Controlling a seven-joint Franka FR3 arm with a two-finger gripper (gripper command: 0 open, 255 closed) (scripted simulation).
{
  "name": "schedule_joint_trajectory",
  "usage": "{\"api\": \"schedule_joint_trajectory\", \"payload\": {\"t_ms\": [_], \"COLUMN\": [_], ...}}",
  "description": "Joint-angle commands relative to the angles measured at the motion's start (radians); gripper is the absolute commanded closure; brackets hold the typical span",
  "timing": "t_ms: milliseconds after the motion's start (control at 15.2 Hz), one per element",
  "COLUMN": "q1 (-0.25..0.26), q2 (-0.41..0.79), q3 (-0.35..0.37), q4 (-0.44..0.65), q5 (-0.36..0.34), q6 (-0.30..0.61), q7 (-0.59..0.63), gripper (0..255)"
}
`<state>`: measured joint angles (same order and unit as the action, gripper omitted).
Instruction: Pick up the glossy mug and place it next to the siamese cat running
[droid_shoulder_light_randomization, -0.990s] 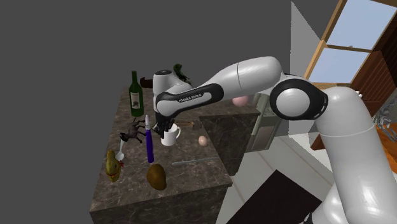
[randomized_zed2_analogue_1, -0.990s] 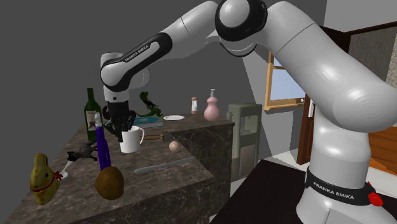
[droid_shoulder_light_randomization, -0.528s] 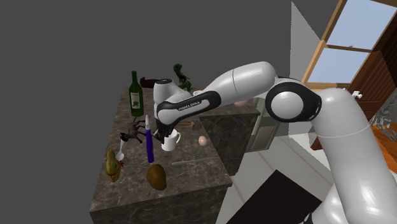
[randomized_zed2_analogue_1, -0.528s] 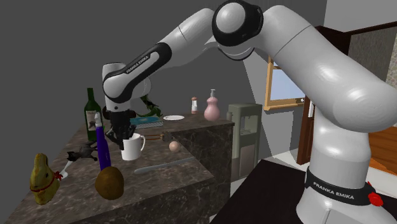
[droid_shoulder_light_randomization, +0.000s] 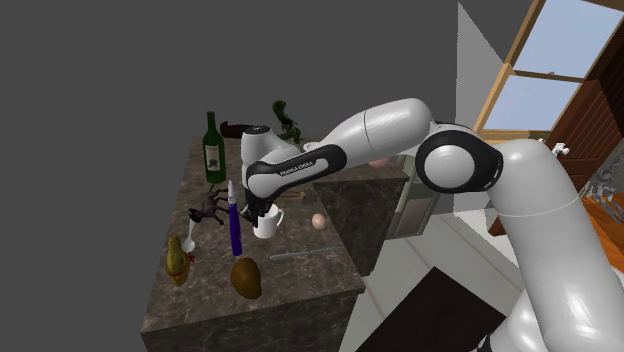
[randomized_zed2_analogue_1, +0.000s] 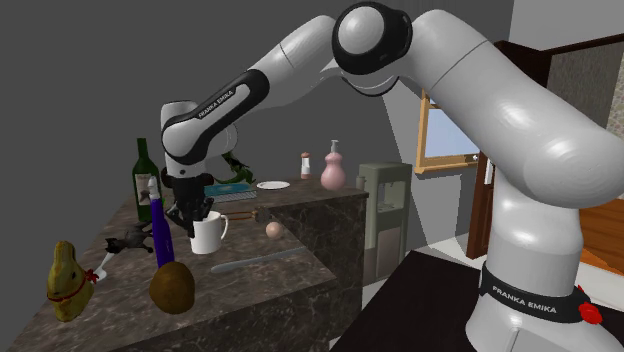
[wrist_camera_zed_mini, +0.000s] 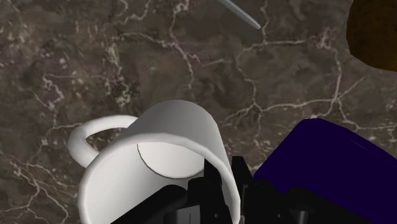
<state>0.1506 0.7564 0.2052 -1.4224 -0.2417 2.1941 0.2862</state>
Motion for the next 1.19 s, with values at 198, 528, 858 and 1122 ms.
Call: {"api": "schedule_joint_trajectory", "payload": {"t_ms": [198, 528, 858, 1122], "q1": [0.0, -0.003, -0.003, -0.003], "q2": [0.0, -0.057, -0.07, -0.07], "q3": [0.0, 0.01, 0.013, 0.013], "q4": [0.0, 0.008, 0.013, 0.013], "q5": [0.0, 0.013, 0.016, 0.016], "q6": [0.0, -0.065, -0.082, -0.082], "q7": [0.0, -0.007, -0.009, -0.009], "gripper": [0, 0, 0, 0]}}
